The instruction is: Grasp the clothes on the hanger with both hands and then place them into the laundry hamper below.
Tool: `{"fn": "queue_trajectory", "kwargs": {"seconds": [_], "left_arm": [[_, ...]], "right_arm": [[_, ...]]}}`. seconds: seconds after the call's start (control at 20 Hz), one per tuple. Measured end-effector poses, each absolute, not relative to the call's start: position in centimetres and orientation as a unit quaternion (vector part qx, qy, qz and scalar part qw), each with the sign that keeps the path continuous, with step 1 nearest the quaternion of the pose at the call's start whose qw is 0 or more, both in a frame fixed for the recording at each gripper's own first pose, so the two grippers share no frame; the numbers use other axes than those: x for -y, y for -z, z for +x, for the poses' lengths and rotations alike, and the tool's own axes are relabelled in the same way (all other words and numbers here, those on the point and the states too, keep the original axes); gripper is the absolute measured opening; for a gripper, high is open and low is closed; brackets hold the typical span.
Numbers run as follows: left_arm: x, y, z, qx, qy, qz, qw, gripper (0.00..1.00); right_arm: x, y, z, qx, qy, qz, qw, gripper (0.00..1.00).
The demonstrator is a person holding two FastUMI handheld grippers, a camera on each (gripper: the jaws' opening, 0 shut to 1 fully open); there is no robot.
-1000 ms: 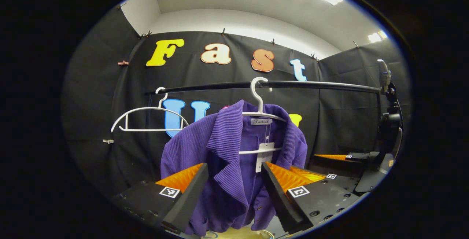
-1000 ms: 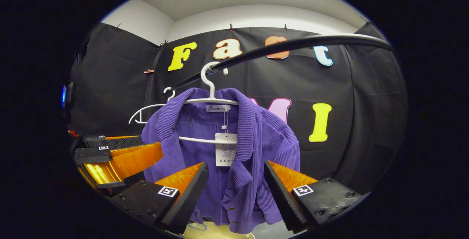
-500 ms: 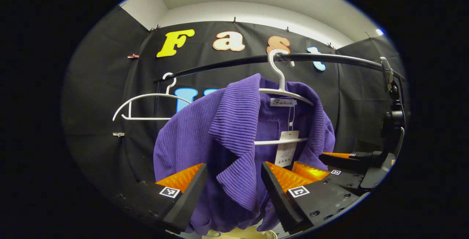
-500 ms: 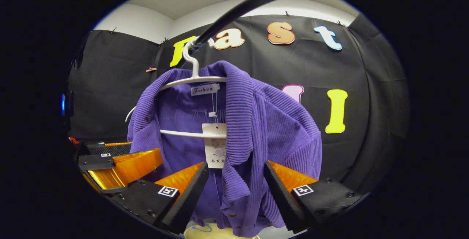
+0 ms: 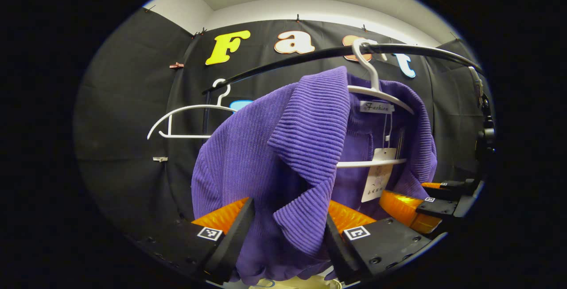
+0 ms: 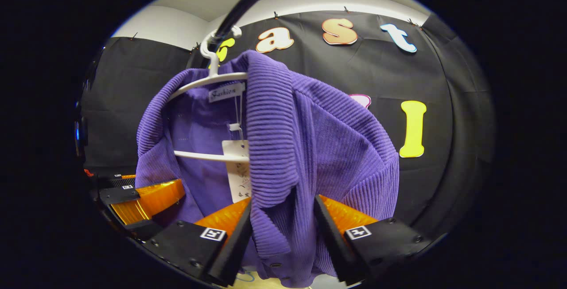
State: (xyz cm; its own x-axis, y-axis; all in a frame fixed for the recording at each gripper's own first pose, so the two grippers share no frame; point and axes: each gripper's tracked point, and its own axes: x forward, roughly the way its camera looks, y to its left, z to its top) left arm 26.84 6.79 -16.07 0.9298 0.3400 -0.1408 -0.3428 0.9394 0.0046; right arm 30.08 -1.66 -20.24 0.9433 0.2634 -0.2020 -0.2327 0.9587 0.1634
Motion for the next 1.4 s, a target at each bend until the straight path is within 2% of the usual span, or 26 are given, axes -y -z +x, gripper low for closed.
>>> {"fn": "queue_trajectory", "kwargs": {"seconds": [0.05, 0.1, 0.25, 0.3, 0.5, 0.85, 1.05, 1.1, 1.15, 1.2, 1.25, 1.4], "left_arm": [[-6.2, 16.4, 27.6, -0.076, -0.16, -0.016, 0.984, 0.81], [-6.4, 16.6, 27.8, -0.076, -0.158, -0.016, 0.984, 0.69], [-7.6, 16.5, 28.2, -0.071, -0.175, -0.019, 0.982, 0.26], [-7.6, 16.6, 28.3, -0.073, -0.174, -0.026, 0.982, 0.1], [-9.6, 15.9, 27.3, -0.076, -0.194, -0.009, 0.978, 0.09], [-14.1, 10.8, 24.0, -0.031, -0.264, 0.059, 0.962, 0.07], [-15.3, 8.2, 22.6, -0.004, -0.285, 0.074, 0.956, 0.1], [-15.6, 7.6, 22.3, 0.003, -0.288, 0.078, 0.955, 0.08], [-15.7, 6.9, 22.2, 0.009, -0.291, 0.083, 0.953, 0.08], [-15.9, 6.2, 21.9, 0.017, -0.295, 0.092, 0.951, 0.08], [-16.0, 5.1, 21.6, 0.028, -0.3, 0.104, 0.948, 0.08], [-16.5, 2.4, 21.8, 0.055, -0.301, 0.121, 0.944, 0.08]], "right_arm": [[1.8, 20.7, 30.2, -0.12, -0.125, 0.072, 0.982, 0.75], [2.0, 21.1, 30.6, -0.127, -0.123, 0.073, 0.981, 0.71], [2.5, 21.6, 31.4, -0.126, -0.123, 0.066, 0.982, 0.2], [2.7, 21.6, 31.6, -0.123, -0.124, 0.066, 0.982, 0.2], [5.5, 20.7, 32.2, -0.111, -0.101, 0.076, 0.986, 0.2], [10.8, 17.2, 32.8, -0.07, -0.047, 0.127, 0.988, 0.19], [12.8, 14.7, 32.9, -0.036, -0.034, 0.144, 0.988, 0.2], [13.0, 14.4, 33.2, -0.031, -0.033, 0.15, 0.988, 0.24], [13.1, 14.1, 33.4, -0.031, -0.034, 0.156, 0.987, 0.15], [13.2, 13.8, 33.5, -0.029, -0.036, 0.162, 0.986, 0.19], [13.4, 13.3, 33.7, -0.025, -0.036, 0.164, 0.985, 0.15], [14.4, 11.1, 33.8, 0.001, -0.036, 0.179, 0.983, 0.15]]}}
